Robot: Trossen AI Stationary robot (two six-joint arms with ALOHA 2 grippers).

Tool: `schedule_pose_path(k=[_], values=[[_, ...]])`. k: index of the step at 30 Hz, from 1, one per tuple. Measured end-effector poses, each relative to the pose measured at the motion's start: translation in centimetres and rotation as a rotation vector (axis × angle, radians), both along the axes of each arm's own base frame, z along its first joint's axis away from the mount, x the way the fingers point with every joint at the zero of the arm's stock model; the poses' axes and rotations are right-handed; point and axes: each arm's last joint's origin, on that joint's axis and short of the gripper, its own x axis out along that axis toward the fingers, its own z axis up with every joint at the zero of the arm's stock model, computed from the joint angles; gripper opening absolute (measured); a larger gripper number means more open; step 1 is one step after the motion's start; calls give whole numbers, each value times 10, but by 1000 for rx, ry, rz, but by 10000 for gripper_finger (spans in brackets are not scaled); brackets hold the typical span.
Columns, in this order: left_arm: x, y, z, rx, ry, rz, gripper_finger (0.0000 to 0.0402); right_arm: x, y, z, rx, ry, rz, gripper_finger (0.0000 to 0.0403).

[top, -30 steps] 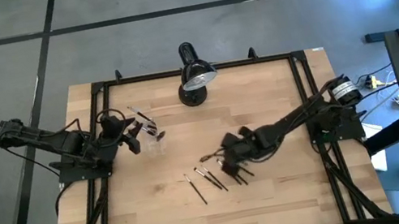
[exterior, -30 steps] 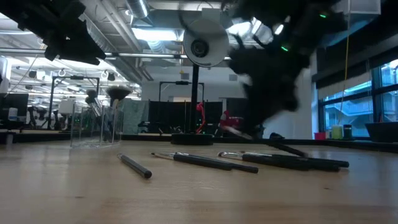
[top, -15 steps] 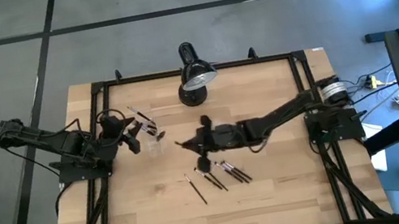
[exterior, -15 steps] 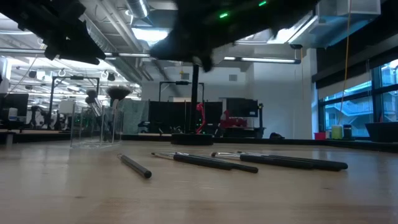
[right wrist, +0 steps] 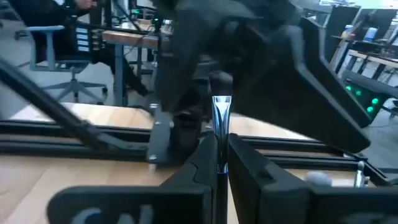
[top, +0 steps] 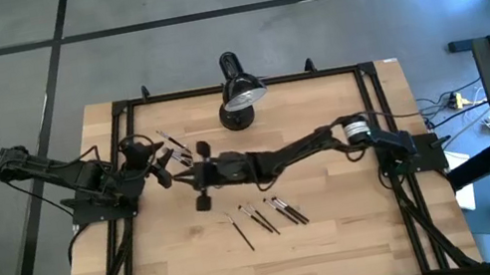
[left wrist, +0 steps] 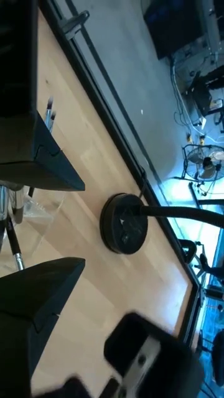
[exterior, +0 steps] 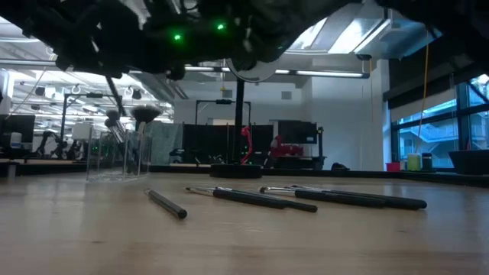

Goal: Sort items
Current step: Put the medium angled shader brush into the transparent organizer

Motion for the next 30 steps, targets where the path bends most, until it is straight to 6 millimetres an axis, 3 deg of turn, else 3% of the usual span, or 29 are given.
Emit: schedule_pose_path(k=[5,11,25,30], values=[[-1,0,-1,-16,-3,10,180,14,-14,-4,15,-17,-27,31],[-1,0,-1,-16,-8,13,180,15,-23,-13,83,56,-57,31],[-1,1,-1,-11,-13,22,180,12,-24,-31,196,214,-112,31],[-1,1,-1,-11,-13,22,180,10,-24,-36,223,280,-110,55]])
